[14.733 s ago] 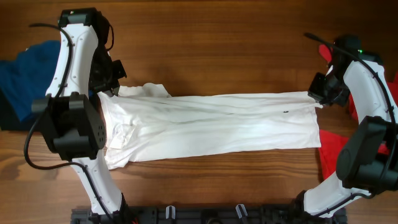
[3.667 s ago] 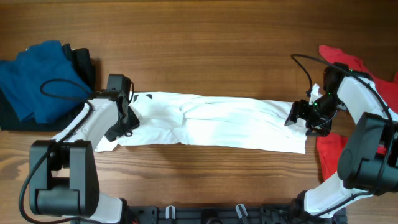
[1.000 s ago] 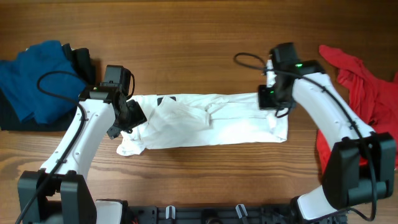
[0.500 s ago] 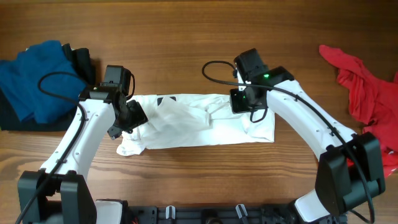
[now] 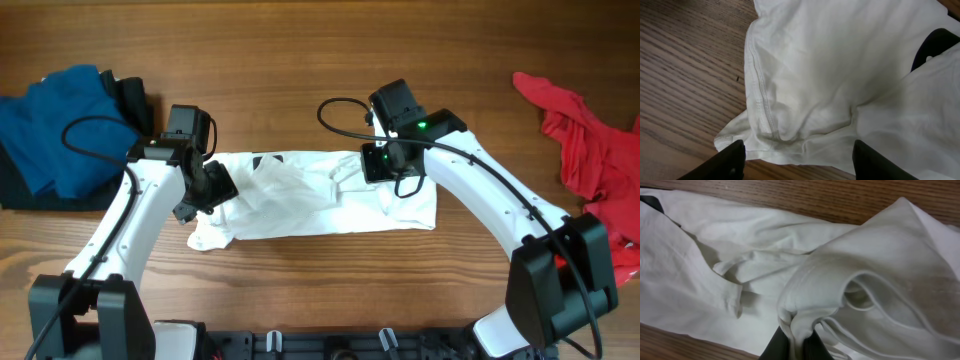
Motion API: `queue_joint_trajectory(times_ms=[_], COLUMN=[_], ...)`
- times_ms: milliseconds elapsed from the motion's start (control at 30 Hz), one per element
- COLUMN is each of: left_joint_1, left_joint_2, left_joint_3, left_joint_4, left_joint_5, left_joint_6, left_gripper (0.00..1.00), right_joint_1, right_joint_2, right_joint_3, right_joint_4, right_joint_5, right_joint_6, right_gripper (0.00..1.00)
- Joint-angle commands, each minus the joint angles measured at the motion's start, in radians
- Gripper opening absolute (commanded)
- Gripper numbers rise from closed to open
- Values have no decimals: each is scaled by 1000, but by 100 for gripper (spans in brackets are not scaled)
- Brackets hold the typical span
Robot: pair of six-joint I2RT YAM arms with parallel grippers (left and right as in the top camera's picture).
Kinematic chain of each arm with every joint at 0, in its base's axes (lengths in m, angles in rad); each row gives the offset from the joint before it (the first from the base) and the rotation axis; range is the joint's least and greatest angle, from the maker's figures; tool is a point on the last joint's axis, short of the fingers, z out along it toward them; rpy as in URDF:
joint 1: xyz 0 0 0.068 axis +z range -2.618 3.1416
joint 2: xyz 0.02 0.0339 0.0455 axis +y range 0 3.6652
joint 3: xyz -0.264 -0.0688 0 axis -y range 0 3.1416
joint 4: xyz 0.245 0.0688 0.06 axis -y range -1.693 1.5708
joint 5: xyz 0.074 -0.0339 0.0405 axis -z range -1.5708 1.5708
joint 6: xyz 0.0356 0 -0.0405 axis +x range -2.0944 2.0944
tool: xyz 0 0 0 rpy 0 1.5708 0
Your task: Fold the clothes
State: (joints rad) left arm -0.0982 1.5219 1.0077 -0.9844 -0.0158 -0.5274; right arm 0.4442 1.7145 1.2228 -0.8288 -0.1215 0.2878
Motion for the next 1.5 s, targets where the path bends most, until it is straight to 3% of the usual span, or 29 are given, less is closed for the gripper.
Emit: queue_joint_trajectory(times_ms=[0,500,533,600,800,1000,1367,1467], left_joint_1=[-3,-3,-3,-3,-3,-3,-3,-3], left_joint_2=[-7,-7,-7,-7,-7,-7,-3,-3], left_joint_3=[10,10,10,10,10,10,6,6], left_joint_4=[0,0,0,0,0,0,0,0], left_joint_5=[12,12,12,12,12,11,12,12], left_joint_6=[16,16,16,15,16,16,16,16], left_gripper=[69,69,69,69,70,70,71,71], right_joint_1=[8,63,63,63,63,63,63,63], right_joint_2=[-1,-1,-1,-1,-1,-1,35,64], right_joint_3=[12,12,12,12,12,12,-10,-54], right_joint_4=[2,14,16,15,22,23,-53,-46], right_joint_5=[-79,-90,-90,-90,-161,-51,29,92], right_joint_6=[2,-26,-26,-26,-110,-35,13,118], right_gripper=[8,11,13,28,32,43,41,38])
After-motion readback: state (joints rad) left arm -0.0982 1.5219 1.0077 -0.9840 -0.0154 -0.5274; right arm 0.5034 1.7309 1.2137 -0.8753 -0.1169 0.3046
